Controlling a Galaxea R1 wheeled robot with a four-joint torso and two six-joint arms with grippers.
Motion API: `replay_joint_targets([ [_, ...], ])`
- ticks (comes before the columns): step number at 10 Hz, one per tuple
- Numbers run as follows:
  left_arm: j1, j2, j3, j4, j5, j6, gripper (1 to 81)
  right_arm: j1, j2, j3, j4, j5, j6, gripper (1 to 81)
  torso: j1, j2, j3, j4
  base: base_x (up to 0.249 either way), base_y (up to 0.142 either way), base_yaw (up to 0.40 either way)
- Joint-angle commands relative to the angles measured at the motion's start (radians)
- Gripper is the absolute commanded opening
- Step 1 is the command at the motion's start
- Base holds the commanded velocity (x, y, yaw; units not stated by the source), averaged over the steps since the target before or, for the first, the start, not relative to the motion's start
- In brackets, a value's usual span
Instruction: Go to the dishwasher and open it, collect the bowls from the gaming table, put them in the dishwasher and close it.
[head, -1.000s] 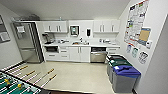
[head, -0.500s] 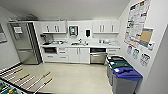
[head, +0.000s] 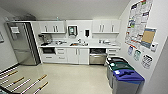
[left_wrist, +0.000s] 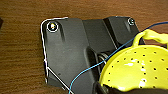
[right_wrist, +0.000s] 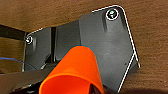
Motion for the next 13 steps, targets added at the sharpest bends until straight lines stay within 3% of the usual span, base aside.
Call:
replay_joint_targets([
  [1,-0.048,-0.024,0.004,0.012,0.031,0.009,1.0,0.050,0.000,0.000,-0.005,-0.035,-0.003,1.0,0.000,0.000,0.000,0.000,0.156,0.000,0.000],
  [11,-0.048,-0.021,0.007,0.011,0.029,0.009,1.0,0.048,-0.002,-0.002,-0.005,-0.035,-0.003,1.0,-0.001,0.000,0.000,0.000,0.156,0.000,0.000],
  [13,-0.048,-0.024,0.007,-0.003,0.005,-0.001,1.0,0.050,-0.002,-0.002,-0.003,-0.034,-0.002,1.0,0.000,0.000,0.000,0.000,0.157,0.000,0.000],
])
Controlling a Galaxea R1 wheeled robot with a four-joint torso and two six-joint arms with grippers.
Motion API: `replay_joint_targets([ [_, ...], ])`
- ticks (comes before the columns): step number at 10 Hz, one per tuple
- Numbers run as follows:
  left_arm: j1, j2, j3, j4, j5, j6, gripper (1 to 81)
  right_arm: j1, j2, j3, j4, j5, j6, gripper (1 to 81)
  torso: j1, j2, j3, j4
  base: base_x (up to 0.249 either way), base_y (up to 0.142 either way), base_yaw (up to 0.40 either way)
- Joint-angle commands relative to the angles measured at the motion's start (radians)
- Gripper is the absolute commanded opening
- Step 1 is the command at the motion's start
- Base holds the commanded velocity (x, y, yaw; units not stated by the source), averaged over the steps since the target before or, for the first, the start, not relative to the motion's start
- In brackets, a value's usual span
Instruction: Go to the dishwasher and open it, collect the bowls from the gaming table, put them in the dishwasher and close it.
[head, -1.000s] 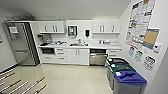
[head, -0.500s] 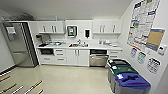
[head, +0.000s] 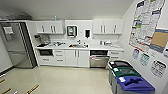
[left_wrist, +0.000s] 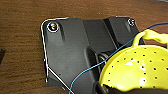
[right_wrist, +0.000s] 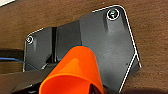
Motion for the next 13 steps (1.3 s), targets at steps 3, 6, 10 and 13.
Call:
replay_joint_targets([
  [3,-0.049,-0.015,-0.004,-0.050,0.004,-0.009,1.0,0.055,-0.001,0.002,-0.003,-0.032,-0.003,1.0,0.000,0.000,0.000,0.000,0.156,0.000,0.000],
  [6,-0.050,-0.009,-0.004,-0.057,0.003,-0.009,1.0,0.055,-0.001,-0.001,-0.003,-0.030,-0.002,1.0,0.000,0.000,0.000,0.000,0.157,0.000,0.000],
  [10,-0.050,-0.012,-0.004,-0.057,0.003,-0.009,1.0,0.055,-0.001,0.001,-0.003,-0.032,-0.003,1.0,0.000,0.000,0.000,0.000,0.156,0.000,0.000],
  [13,-0.050,-0.010,-0.004,-0.054,0.003,-0.009,1.0,0.055,-0.001,-0.002,-0.003,-0.032,-0.003,1.0,0.000,0.000,0.000,0.000,0.154,0.000,0.000],
])
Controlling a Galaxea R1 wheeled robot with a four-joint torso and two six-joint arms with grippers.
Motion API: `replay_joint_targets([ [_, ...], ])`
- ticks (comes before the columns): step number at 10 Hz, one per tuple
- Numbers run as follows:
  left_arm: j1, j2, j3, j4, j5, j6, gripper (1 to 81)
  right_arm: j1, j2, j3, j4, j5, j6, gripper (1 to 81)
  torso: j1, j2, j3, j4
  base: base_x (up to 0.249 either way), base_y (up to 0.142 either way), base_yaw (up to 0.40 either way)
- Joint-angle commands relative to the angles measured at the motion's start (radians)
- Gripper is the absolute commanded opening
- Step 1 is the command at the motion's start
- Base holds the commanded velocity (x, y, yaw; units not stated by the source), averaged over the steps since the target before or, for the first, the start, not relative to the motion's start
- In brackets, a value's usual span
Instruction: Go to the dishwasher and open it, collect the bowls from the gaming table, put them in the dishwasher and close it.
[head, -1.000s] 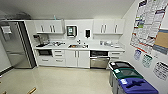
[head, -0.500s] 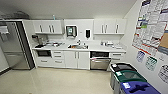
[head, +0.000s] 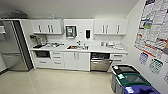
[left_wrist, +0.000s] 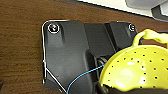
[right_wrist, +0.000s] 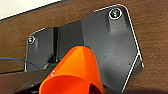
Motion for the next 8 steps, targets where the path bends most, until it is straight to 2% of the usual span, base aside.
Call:
replay_joint_targets([
  [1,-0.048,-0.018,0.002,-0.003,0.026,-0.002,1.0,0.054,-0.007,-0.003,-0.003,-0.033,-0.003,1.0,0.000,0.000,0.000,0.000,0.144,0.000,0.000],
  [8,-0.048,-0.021,0.004,-0.006,0.026,-0.002,1.0,0.055,-0.007,-0.003,-0.003,-0.033,-0.003,1.0,0.000,0.000,0.000,0.000,0.143,0.000,0.000],
])
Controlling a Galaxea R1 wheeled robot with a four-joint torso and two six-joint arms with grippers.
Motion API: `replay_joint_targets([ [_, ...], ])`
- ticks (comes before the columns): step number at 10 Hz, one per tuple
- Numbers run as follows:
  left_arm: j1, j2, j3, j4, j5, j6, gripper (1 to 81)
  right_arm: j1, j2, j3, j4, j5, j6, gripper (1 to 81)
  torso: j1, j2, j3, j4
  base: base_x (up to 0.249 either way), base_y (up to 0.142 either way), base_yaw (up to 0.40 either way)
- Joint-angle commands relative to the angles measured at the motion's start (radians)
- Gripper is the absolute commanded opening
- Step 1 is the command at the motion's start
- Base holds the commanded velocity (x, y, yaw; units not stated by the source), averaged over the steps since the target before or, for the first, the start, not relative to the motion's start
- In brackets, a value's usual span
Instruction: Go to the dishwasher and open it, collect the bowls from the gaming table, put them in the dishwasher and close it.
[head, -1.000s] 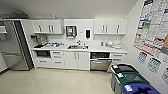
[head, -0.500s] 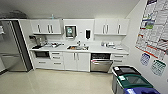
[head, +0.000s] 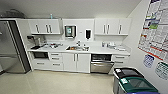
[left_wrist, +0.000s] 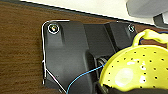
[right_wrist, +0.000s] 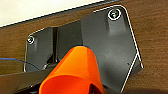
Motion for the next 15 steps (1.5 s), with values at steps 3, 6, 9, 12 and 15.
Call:
replay_joint_targets([
  [3,-0.048,-0.018,0.003,-0.005,0.028,-0.002,1.0,0.050,-0.008,-0.003,-0.003,-0.030,-0.001,1.0,0.000,0.000,0.000,0.000,0.143,0.000,0.000],
  [6,-0.048,-0.019,0.003,-0.005,0.028,-0.002,1.0,0.049,-0.008,-0.003,-0.003,-0.032,-0.001,1.0,0.000,0.000,0.000,0.000,0.143,0.000,0.000],
  [9,-0.046,-0.019,0.005,-0.004,0.028,-0.002,1.0,0.049,-0.007,-0.003,-0.003,-0.032,-0.001,1.0,0.000,0.000,0.000,0.000,0.143,0.000,0.000],
  [12,-0.046,-0.019,0.003,-0.004,0.028,-0.002,1.0,0.050,-0.007,-0.001,-0.003,-0.032,-0.003,1.0,0.000,0.000,0.000,0.000,0.143,0.000,0.000],
  [15,-0.046,-0.021,0.003,-0.004,0.028,-0.002,1.0,0.050,-0.007,0.000,-0.005,-0.032,-0.003,1.0,0.001,0.000,0.000,0.000,0.143,0.000,0.000],
])
